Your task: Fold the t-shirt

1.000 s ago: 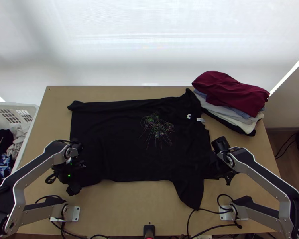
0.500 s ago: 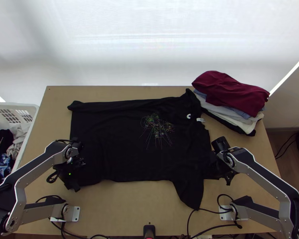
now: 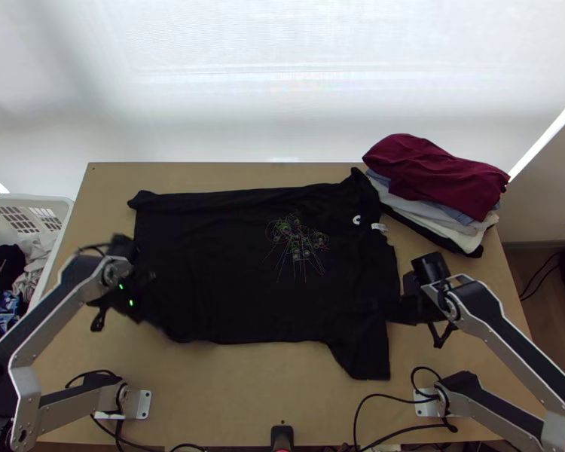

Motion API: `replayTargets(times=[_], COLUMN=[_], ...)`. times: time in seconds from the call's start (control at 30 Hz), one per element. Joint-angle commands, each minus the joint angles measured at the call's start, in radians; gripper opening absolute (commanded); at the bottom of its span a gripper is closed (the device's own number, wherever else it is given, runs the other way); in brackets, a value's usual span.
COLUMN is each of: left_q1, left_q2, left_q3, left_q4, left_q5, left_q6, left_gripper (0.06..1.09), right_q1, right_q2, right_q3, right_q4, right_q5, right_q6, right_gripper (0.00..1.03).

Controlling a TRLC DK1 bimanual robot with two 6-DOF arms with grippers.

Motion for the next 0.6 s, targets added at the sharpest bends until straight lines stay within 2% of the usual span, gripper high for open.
replayTargets(times=[0.0, 0.13, 0.37, 0.57], left_q1=[0.047, 0.099, 0.131, 0.182], left_q2=[-0.007, -0.029, -0.024, 0.066], left_q3=[0.104, 0.204, 0.359, 0.614], left_q4=[0.02, 0.054, 0.198, 0.247], left_q5=[0.049, 0.127, 0.129, 0.121], left_q6=[-0.093, -0.205, -0.406, -0.546], left_gripper=[0.1, 0.1, 0.1, 0.1], right_q1=[-0.004, -0.013, -0.088, -0.177], right_q2=[-0.041, -0.041, 0.02, 0.194], right_q3=[0.073, 0.177, 0.416, 0.717], right_q4=[-0.009, 0.003, 0.169, 0.226], right_q5=[0.018, 0.053, 0.176, 0.202], right_q6=[0.011, 0.01, -0.016, -0.045], right_gripper=[0.03, 0.03, 0.03, 0.03])
